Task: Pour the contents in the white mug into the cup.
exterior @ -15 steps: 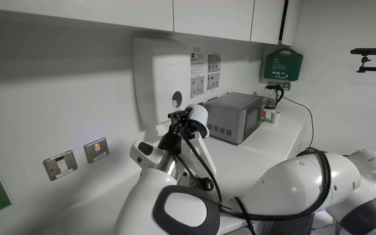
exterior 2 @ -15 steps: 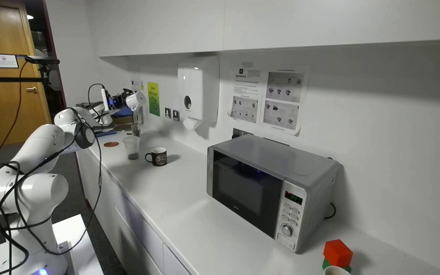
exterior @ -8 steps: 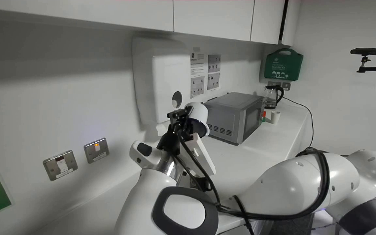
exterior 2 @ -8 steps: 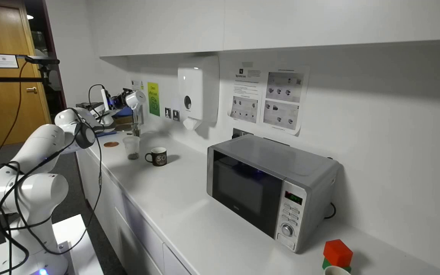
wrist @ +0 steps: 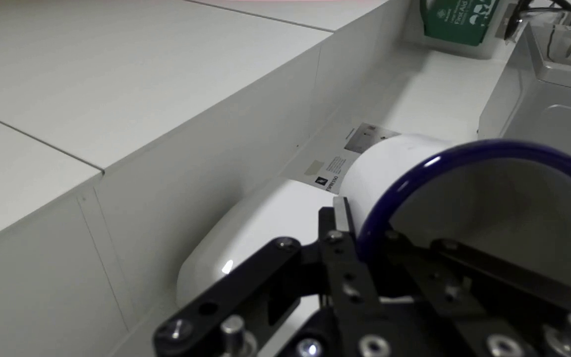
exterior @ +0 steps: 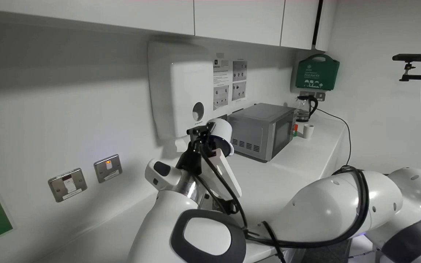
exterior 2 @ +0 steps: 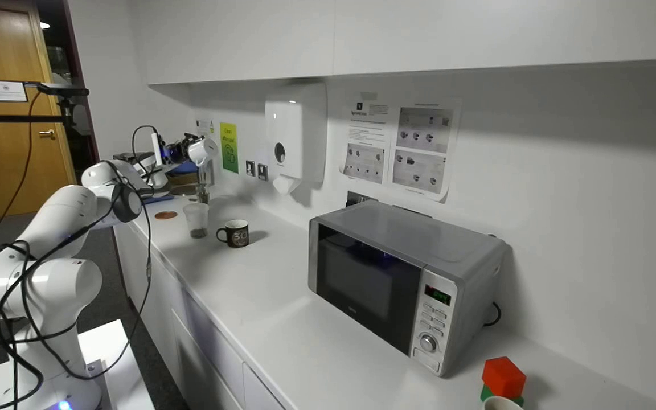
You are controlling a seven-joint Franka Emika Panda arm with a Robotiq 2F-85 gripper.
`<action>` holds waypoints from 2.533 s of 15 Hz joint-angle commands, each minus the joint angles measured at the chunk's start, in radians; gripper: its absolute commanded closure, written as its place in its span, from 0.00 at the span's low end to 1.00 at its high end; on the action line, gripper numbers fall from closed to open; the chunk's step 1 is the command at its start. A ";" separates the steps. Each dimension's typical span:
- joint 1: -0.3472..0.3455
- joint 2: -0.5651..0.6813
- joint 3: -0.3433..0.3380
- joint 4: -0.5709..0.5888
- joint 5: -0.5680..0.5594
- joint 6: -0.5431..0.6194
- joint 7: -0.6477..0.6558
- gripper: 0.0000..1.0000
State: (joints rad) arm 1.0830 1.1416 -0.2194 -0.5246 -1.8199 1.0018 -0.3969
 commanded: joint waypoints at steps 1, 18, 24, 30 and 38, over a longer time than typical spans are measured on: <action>-0.005 -0.032 0.036 -0.002 0.032 0.056 0.005 0.99; 0.004 -0.032 0.102 0.063 0.278 0.160 0.051 0.99; 0.079 -0.038 0.092 0.079 0.320 0.112 0.042 0.99; 0.153 -0.054 0.079 0.093 0.338 0.011 0.050 0.99; 0.152 -0.082 0.085 0.096 0.380 -0.007 0.069 0.99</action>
State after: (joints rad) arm 1.2381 1.0948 -0.1206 -0.4185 -1.4782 1.0038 -0.3440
